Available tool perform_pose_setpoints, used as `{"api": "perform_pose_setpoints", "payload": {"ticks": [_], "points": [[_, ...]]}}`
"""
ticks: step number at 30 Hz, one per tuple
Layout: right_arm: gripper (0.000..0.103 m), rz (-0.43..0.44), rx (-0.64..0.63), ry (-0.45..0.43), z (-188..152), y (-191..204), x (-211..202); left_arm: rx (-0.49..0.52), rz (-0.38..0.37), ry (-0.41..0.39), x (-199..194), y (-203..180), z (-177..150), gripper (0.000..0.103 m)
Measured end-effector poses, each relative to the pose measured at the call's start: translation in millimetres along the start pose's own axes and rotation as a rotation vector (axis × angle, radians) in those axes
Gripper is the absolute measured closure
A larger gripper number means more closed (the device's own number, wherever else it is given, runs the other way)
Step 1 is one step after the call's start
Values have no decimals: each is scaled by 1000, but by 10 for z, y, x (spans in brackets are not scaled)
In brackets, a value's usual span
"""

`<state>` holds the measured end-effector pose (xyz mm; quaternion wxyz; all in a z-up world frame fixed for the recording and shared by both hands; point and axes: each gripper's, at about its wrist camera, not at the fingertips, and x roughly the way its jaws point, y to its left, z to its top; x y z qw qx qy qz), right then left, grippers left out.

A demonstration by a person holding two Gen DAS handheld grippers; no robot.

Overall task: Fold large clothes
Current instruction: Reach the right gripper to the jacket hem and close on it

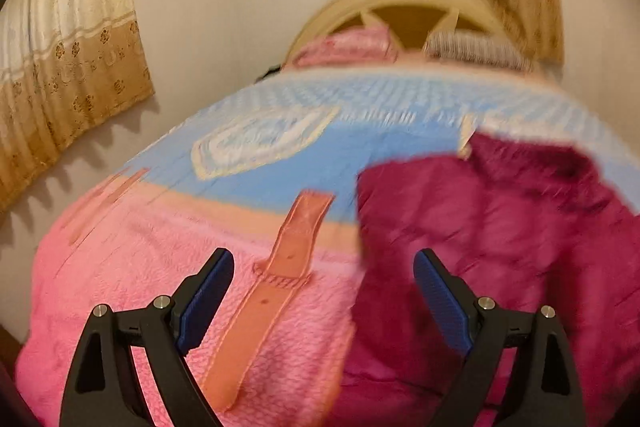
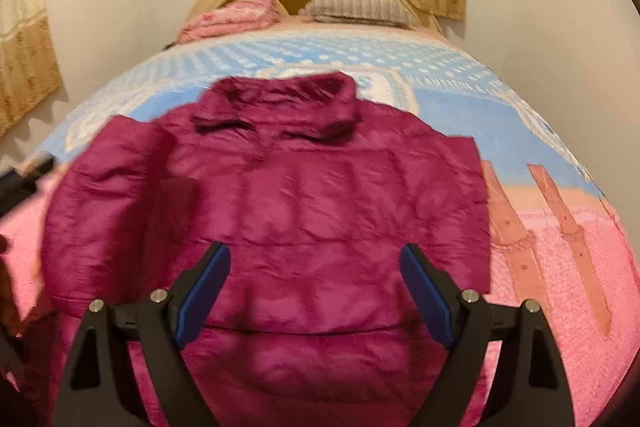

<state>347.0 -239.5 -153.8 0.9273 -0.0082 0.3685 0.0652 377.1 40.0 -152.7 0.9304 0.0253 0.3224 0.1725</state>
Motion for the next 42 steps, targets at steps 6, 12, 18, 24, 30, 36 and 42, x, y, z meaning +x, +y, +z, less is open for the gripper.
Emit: {"api": "perform_pose_setpoints", "payload": {"ticks": [6,12,18,24,30,36,42], "points": [[14,128,-66,-38,66,501,-107,22,-9,78,291,-84,-153,11],[12,163,-134,-22,71,879,28,38,-23,87,263,-75,-273,11],[12,75,-120,12,29,781,265,35,-28,102,270,-24,-340,11],[12,51,-99,29,6,671,349,60,-21,96,267,-95,-375,11],[12,49,-98,30,3,652,353,66,-22,103,286,-116,-364,11],[12,12,-111,35,-2,629,383,74,-26,109,290,-129,-355,11],[12,-39,-59,3,38,424,153,83,-27,100,161,-17,-331,11]]}}
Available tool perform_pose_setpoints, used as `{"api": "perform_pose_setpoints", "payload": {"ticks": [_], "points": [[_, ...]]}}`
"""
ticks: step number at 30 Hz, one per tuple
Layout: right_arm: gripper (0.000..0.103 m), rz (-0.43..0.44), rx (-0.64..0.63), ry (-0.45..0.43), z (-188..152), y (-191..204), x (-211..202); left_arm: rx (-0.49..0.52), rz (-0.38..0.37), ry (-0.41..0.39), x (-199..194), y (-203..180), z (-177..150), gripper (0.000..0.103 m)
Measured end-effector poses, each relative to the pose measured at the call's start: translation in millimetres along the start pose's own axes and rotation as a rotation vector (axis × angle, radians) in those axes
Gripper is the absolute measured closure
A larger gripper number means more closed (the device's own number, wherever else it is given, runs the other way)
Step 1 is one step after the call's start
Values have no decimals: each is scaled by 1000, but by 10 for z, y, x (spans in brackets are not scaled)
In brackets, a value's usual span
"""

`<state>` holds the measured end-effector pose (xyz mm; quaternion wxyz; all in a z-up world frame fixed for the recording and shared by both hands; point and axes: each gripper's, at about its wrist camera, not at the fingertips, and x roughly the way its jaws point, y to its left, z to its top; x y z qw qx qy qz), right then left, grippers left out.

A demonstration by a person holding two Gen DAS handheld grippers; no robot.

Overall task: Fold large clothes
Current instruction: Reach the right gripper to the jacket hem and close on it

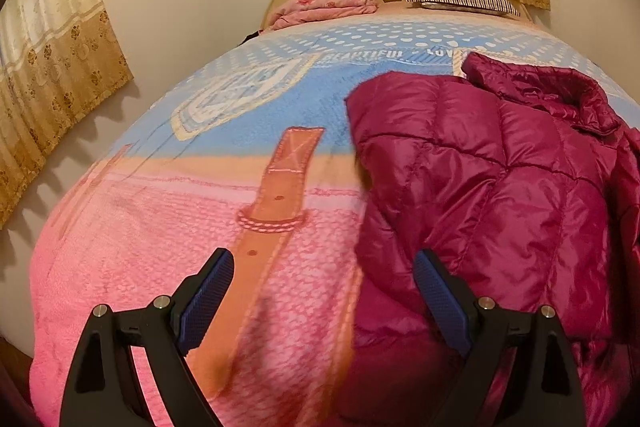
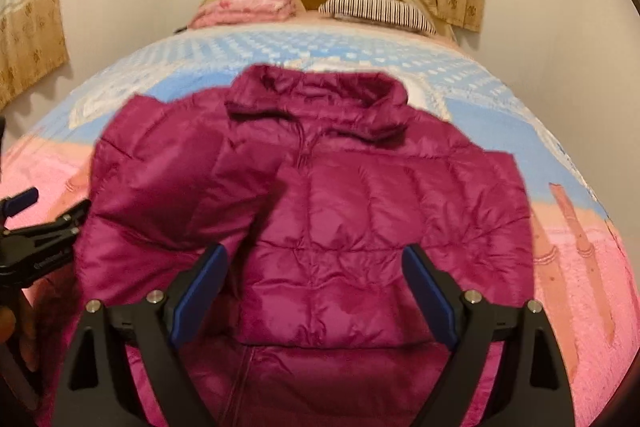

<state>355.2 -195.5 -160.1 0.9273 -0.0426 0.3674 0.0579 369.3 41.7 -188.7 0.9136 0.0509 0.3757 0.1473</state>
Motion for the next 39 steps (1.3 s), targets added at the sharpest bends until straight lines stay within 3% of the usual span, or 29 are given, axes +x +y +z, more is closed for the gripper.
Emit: {"api": "perform_pose_setpoints", "payload": {"ticks": [6,14,22,26,29,34,35,36,38,39], "points": [[12,47,-50,-75,180,313,-263,-30,48,-11,-66,253,19,11],[12,80,-139,-55,197,743,-72,-66,59,5,-9,411,39,11],[38,84,-118,36,17,563,187,-61,49,28,70,379,-46,11],[64,105,-100,38,8,457,177,-56,45,41,94,347,-46,11],[72,102,-60,44,17,211,188,-46,35,37,55,330,-10,11],[68,23,53,100,-26,-430,348,-16,19,15,-28,264,94,11],[51,28,68,103,-24,-495,335,-14,11,15,-37,245,113,11],[26,27,83,106,-19,-554,307,-11,2,15,-48,221,137,11],[12,26,92,76,-10,-588,201,-7,-20,6,-104,144,213,11],[18,30,94,40,8,-590,109,-9,-34,-2,-140,114,252,11]]}}
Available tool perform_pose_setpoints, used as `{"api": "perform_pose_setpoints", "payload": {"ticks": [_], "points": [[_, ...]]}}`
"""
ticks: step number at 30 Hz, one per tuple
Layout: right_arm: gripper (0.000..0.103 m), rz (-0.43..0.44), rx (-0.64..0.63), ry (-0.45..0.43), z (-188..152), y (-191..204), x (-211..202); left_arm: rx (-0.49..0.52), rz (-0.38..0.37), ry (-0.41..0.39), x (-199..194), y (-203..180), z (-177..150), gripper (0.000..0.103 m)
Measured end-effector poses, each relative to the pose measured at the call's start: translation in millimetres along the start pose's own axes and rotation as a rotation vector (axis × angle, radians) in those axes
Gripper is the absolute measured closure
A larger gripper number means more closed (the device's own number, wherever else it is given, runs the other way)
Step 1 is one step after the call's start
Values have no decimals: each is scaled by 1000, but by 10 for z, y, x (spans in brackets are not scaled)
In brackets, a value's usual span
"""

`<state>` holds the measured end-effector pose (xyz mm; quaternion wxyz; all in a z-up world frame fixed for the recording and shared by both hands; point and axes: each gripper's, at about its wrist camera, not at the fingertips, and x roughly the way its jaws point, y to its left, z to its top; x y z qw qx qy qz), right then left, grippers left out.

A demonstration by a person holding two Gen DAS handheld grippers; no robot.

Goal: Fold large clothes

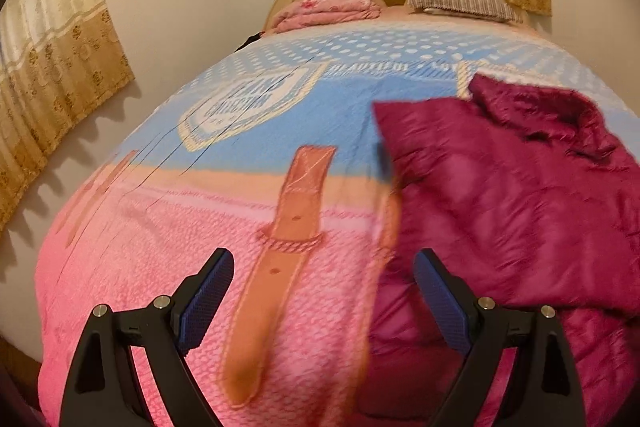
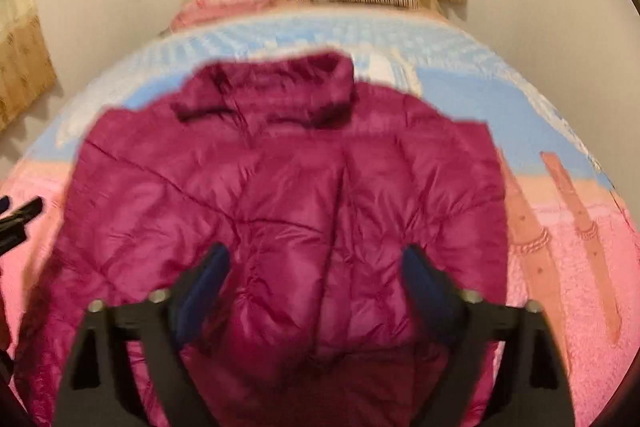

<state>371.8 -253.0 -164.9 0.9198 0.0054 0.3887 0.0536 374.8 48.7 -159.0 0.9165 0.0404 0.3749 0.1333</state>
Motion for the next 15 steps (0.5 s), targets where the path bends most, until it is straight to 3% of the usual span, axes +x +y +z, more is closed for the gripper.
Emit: {"api": "perform_pose_setpoints", "payload": {"ticks": [2,6,9,11,15], "points": [[34,-47,1,-47,50,29,-144,-7,-29,-23,-75,-59,74,11],[62,-15,-14,-111,159,177,-296,7,-85,-80,-127,-331,228,11],[62,23,-40,-69,145,270,-167,52,-75,-94,32,-578,246,11],[62,8,-42,-44,123,241,-34,65,-28,-54,198,-666,218,11],[62,11,-40,-6,32,153,168,53,-45,9,472,-675,70,11]]}}
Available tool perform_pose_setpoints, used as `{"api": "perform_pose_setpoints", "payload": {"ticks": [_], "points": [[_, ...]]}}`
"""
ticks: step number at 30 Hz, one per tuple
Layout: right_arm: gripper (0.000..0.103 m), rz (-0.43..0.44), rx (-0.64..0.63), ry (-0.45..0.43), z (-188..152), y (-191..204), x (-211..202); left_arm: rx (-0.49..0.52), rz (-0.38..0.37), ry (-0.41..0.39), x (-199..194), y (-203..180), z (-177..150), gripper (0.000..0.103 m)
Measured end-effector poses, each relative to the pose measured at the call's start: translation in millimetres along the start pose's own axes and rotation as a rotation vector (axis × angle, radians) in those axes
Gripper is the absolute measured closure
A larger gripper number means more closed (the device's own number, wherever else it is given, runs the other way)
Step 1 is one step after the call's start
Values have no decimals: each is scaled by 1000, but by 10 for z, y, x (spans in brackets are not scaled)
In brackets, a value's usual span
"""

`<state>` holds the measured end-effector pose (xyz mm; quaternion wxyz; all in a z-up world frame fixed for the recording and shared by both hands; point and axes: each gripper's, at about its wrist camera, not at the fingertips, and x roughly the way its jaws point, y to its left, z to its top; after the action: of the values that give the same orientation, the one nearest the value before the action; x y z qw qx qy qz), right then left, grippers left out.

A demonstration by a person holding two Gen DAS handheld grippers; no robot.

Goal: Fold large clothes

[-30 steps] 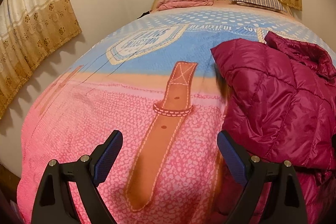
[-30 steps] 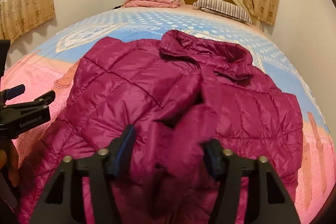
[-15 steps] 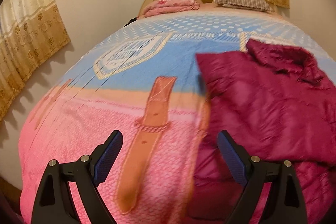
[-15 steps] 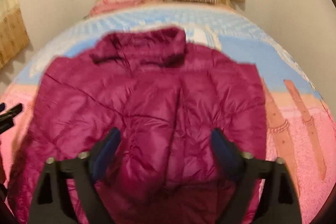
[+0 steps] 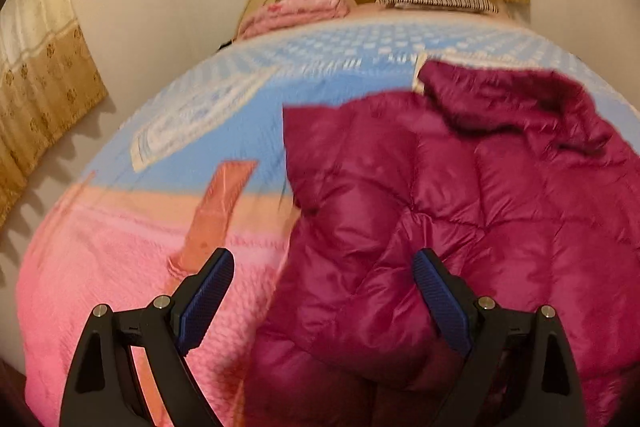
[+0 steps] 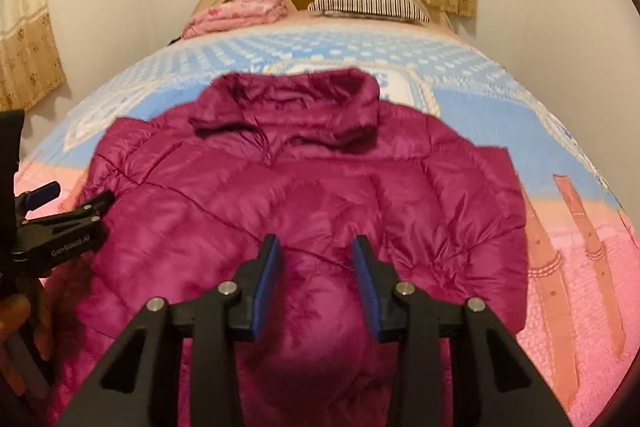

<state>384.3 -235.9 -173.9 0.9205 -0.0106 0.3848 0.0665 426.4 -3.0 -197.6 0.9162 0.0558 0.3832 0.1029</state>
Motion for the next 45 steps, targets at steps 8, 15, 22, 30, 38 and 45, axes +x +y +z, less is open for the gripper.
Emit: {"api": "perform_pose_setpoints", "payload": {"ticks": [8,15,22,30,38,45], "points": [[60,10,1,51,-158,-64,219,-16,-56,78,213,-3,-46,5],[59,1,-2,62,-192,-51,269,-60,-66,108,299,26,-86,1],[57,-37,-39,67,-194,17,306,-64,-72,111,330,38,-74,1],[57,-56,-54,71,-182,24,332,-63,-72,112,328,44,-84,1],[23,20,-39,28,-22,-142,-65,13,-54,33,-156,170,104,1],[19,-55,-86,2,409,-459,-10,67,-72,-26,-292,116,473,1]]}}
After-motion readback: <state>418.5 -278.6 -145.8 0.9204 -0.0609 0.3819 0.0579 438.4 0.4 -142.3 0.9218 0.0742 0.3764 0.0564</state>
